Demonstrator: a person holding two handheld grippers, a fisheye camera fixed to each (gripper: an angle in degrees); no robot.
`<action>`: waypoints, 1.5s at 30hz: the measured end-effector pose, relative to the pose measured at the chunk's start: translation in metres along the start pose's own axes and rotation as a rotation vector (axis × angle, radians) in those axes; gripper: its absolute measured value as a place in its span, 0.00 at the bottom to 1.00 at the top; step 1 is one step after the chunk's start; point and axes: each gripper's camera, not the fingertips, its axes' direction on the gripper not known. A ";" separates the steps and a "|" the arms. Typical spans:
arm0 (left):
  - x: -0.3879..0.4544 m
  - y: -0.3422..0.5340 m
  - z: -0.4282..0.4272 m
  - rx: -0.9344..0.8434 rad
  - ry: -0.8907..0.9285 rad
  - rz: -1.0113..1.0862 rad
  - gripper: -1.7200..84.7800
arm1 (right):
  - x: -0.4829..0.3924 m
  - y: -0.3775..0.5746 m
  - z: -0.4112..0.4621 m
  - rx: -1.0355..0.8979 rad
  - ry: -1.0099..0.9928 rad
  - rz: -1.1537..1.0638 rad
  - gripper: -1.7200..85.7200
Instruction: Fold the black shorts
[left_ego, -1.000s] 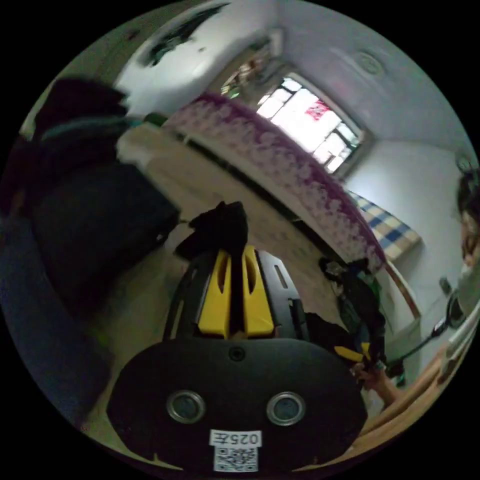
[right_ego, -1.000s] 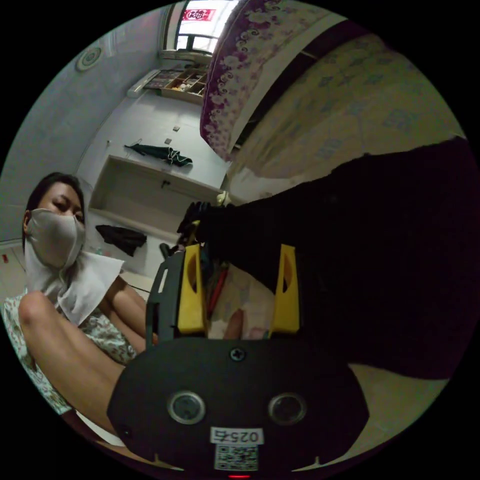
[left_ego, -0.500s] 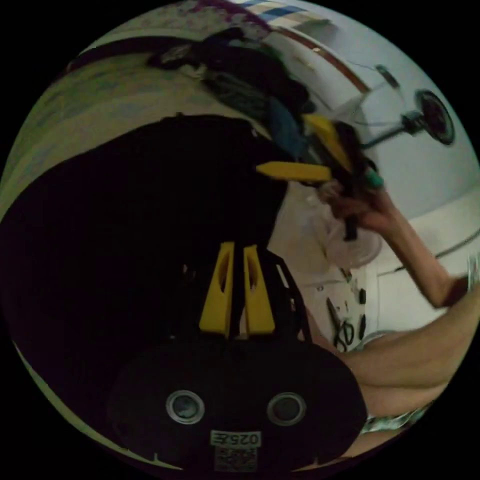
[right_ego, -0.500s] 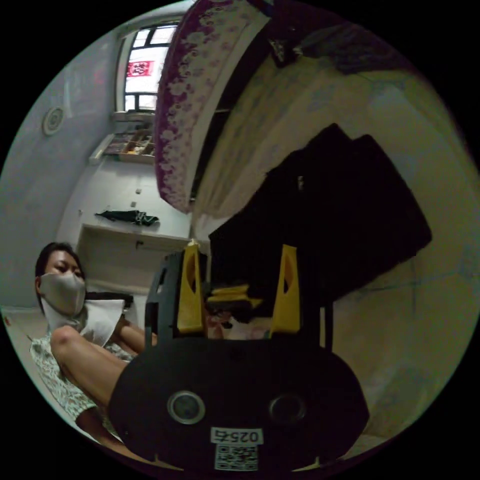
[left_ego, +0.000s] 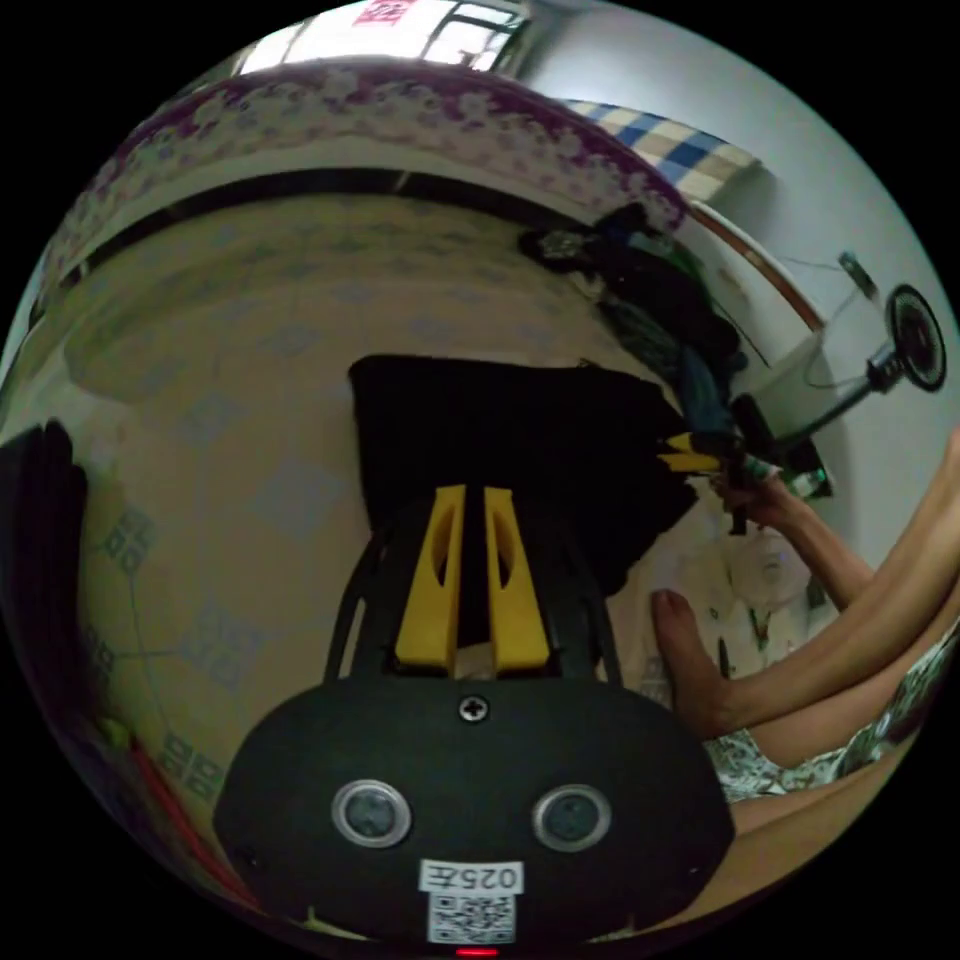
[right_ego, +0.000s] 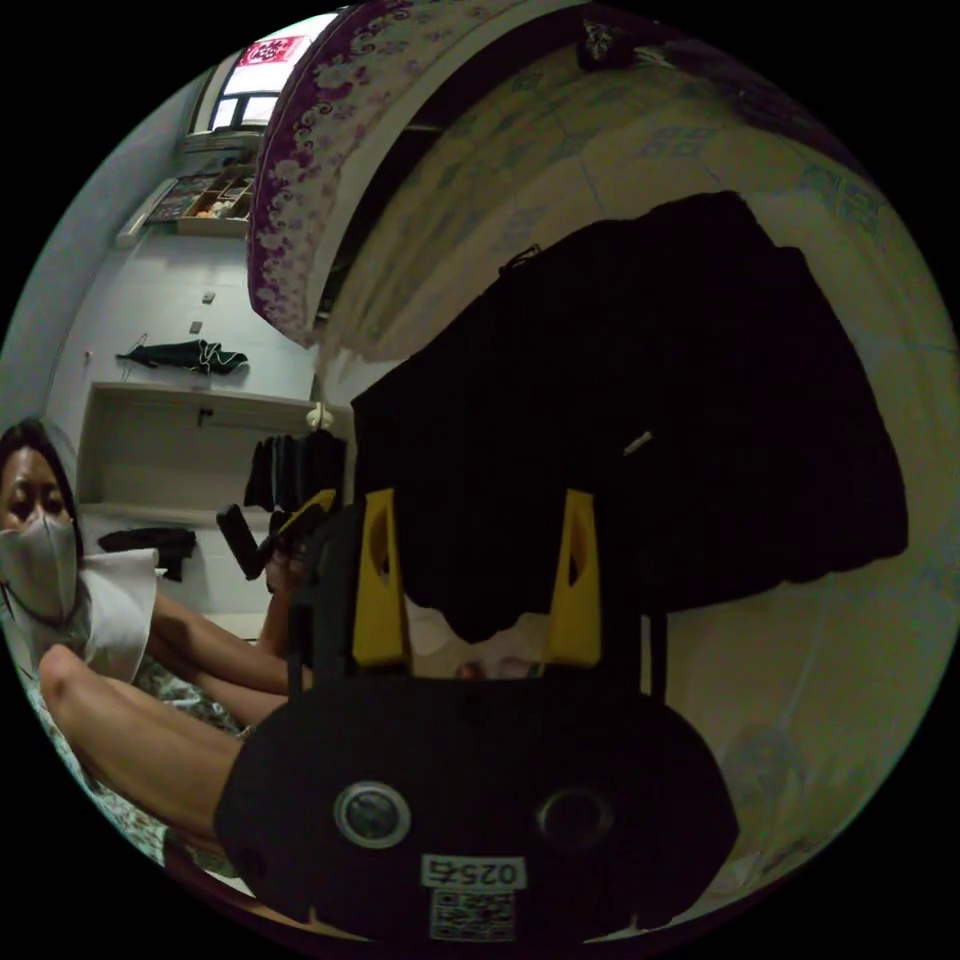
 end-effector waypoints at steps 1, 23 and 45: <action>-0.013 0.008 0.007 -0.018 -0.001 -0.041 0.01 | -0.006 -0.002 0.003 0.003 0.004 0.005 0.27; -0.125 0.066 0.038 -0.007 -0.013 -0.286 0.01 | -0.271 0.002 0.040 0.091 0.503 -0.436 0.07; -0.261 0.026 0.037 -0.150 0.312 -0.425 0.15 | -0.249 -0.016 0.117 -0.001 0.539 -0.107 0.09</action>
